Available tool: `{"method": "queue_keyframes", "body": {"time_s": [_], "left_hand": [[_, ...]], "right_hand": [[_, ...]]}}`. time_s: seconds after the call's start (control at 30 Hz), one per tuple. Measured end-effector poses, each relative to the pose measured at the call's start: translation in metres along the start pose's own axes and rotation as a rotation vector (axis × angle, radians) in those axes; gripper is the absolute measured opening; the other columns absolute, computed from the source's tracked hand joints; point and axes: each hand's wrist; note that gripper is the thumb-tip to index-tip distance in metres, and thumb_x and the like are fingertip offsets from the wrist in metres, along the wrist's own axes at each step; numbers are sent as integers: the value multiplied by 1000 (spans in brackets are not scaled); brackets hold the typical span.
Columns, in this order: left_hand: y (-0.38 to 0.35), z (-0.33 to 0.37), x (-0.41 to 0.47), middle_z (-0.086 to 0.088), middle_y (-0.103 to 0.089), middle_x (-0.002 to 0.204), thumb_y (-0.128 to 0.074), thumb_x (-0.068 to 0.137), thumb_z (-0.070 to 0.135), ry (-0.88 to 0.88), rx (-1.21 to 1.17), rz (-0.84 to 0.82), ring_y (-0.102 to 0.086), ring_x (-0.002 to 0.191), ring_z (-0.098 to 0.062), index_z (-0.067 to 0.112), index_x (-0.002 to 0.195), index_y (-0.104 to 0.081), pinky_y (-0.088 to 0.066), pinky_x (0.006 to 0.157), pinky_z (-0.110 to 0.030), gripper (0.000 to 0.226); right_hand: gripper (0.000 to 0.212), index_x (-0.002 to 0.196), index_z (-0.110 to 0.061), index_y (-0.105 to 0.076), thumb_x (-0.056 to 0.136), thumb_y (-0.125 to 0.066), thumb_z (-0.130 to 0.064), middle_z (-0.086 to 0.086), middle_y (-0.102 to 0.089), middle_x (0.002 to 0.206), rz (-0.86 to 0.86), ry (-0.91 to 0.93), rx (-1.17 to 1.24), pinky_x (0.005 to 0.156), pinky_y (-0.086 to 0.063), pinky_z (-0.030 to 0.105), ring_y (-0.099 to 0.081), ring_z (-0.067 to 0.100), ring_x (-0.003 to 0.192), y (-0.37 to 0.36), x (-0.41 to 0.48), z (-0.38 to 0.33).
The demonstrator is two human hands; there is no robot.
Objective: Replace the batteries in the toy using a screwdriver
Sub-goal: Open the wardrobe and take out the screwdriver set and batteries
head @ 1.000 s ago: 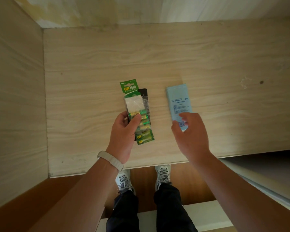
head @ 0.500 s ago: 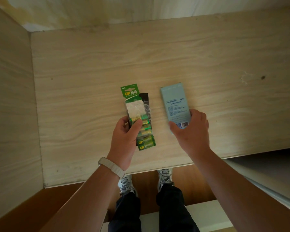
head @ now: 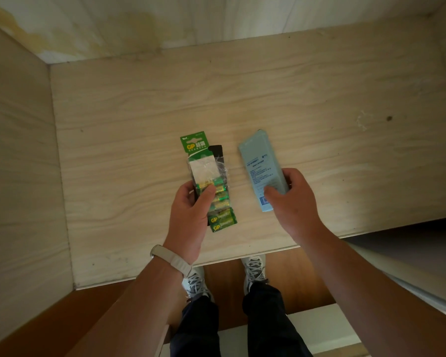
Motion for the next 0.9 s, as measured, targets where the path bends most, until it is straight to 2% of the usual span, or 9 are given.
{"method": "queue_keyframes", "body": {"time_s": [0.23,0.37,0.63,0.77,0.9], "left_hand": [[-12,38,-40,-4,-77,99,-65,96,14,-27,24,-22,-75,86,-22,15,113,-62,-59,65,-33,18],[-12,64,-69,-12,-75,107,-65,96,15,-50,-1,-15,-74,90,-27,10,118,-60,-61,70,-38,23],[-8,133,-140,-7,-76,100,-66,96,17,-146,31,-70,-74,84,-23,12,113,-61,-60,66,-37,18],[-7,163,-169,-5,-77,95,-66,96,15,-167,51,-107,-75,81,-20,14,110,-62,-58,61,-31,15],[-4,185,-195,-9,-77,100,-68,94,17,-169,62,-99,-76,83,-24,13,112,-62,-61,66,-38,19]], "right_hand": [[25,102,-26,-57,83,-66,-12,-6,-68,100,-44,-97,166,59,-54,18,-69,7,88,20,-49,-36],[23,102,-25,-60,84,-68,-12,-5,-71,99,-45,-98,224,59,-52,17,-70,7,84,33,-85,-64],[22,100,-28,-62,84,-69,-13,-9,-73,95,-31,-49,312,63,-52,17,-72,4,81,60,-167,-133],[22,101,-26,-63,81,-68,-18,-10,-75,95,-24,-20,381,70,-54,24,-72,6,84,70,-204,-162],[30,100,-25,-64,71,-67,-26,-7,-76,96,-31,2,473,77,-56,34,-74,14,88,76,-234,-185]]}}
Point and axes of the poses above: each hand's wrist, its own x-axis towards the middle knuckle, its own y-axis out of the back of the hand, z = x × y
